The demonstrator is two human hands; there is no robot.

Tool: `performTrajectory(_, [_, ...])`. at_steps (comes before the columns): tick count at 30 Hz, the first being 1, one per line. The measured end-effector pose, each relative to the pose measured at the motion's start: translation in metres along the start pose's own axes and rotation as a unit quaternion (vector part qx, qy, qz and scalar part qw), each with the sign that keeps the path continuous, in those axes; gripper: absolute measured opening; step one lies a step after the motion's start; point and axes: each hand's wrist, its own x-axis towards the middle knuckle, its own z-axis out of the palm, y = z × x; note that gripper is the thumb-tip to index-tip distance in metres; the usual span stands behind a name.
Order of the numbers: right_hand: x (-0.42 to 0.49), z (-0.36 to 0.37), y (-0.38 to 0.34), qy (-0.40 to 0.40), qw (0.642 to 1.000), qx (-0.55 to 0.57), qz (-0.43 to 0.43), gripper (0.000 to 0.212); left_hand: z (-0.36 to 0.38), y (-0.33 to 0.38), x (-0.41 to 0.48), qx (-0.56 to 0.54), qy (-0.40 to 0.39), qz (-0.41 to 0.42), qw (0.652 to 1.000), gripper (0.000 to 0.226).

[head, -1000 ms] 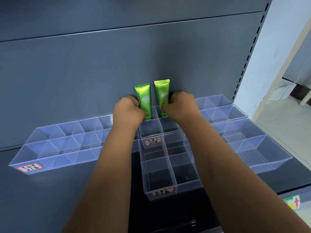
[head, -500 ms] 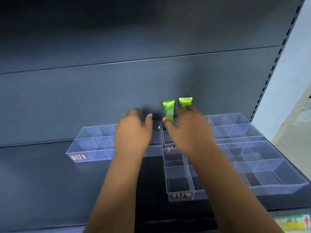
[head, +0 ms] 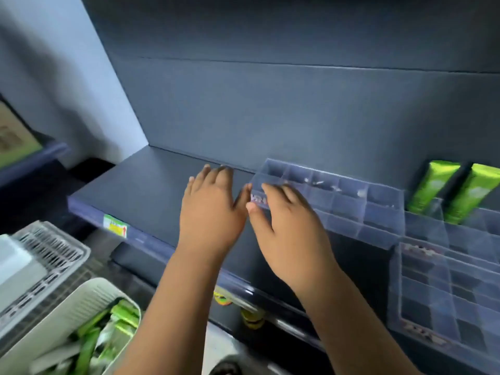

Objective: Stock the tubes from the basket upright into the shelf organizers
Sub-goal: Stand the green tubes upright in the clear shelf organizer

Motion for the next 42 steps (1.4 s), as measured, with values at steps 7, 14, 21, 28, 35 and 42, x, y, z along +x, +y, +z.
performTrajectory(7, [0.020,0.080,-0.103,-0.063,0.993,0.009,-0.101,0.049,-0.071,-0.138,-0.067,0.090,0.055,-0.122,0.987,0.056])
performTrajectory(14, [-0.041,0.150,-0.204,-0.154,0.967,0.007,-0.201,0.045,-0.114,-0.243,-0.137,0.046,0.037,-0.266,0.962,0.044])
performTrajectory(21, [-0.058,0.208,-0.258,-0.279,0.931,-0.046,-0.232,0.043,-0.124,-0.301,-0.158,-0.020,-0.020,-0.368,0.929,0.038])
performTrajectory(28, [-0.072,0.273,-0.253,-0.373,0.894,-0.062,-0.241,0.043,-0.117,-0.341,-0.175,0.042,-0.022,-0.348,0.936,0.042])
performTrajectory(35, [-0.093,0.360,-0.227,-0.405,0.891,-0.088,-0.184,0.033,-0.006,-0.383,-0.270,0.001,-0.185,-0.410,0.893,0.038])
performTrajectory(42, [-0.097,0.444,-0.218,-0.466,0.877,-0.095,-0.068,0.025,0.053,-0.415,-0.282,-0.062,-0.193,-0.458,0.865,0.033])
